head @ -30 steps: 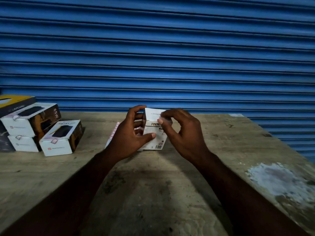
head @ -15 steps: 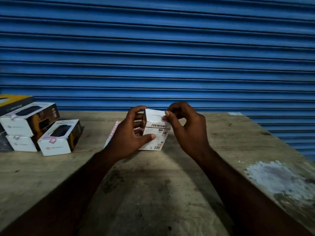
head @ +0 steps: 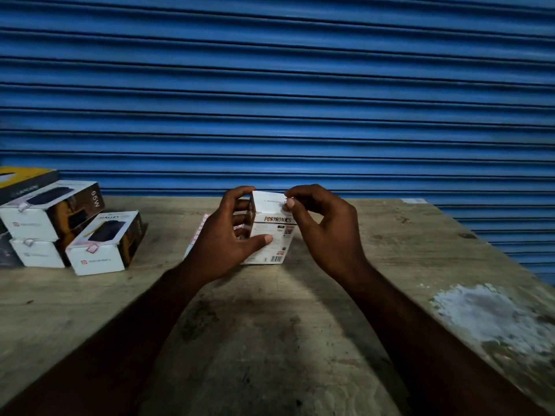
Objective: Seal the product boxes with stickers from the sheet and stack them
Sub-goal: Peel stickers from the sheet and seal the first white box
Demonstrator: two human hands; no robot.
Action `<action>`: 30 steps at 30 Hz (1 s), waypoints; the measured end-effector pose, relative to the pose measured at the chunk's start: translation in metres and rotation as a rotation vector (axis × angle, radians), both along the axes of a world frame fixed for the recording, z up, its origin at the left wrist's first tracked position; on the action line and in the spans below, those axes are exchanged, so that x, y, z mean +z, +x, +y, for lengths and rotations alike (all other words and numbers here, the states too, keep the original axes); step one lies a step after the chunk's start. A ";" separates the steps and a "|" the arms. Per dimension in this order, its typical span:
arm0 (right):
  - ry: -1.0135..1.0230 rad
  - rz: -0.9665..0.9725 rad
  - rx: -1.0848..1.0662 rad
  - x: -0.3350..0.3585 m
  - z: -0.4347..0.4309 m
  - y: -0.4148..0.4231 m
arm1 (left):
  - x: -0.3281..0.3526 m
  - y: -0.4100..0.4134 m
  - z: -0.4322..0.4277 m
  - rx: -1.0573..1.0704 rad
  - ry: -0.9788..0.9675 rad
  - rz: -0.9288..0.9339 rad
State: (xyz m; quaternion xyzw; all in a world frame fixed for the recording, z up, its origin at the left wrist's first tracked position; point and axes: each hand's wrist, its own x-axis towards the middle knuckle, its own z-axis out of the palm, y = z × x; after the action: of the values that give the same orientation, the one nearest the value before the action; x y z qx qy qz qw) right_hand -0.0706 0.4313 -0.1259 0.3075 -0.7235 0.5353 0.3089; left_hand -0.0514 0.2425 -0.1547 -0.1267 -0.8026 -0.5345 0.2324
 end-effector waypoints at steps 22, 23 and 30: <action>-0.039 -0.167 0.012 -0.002 -0.002 -0.003 | -0.001 -0.001 0.001 0.008 -0.009 0.017; -0.024 -0.174 0.012 -0.001 -0.003 -0.003 | -0.001 -0.001 0.001 0.010 -0.011 0.017; -0.214 -0.249 0.160 0.001 -0.005 -0.001 | -0.001 -0.001 0.000 0.010 -0.017 0.015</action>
State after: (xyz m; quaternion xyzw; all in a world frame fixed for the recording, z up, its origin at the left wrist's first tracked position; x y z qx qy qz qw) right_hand -0.0715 0.4266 -0.1246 0.2608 -0.6683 0.6660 0.2044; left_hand -0.0526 0.2420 -0.1557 -0.1284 -0.8061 -0.5254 0.2400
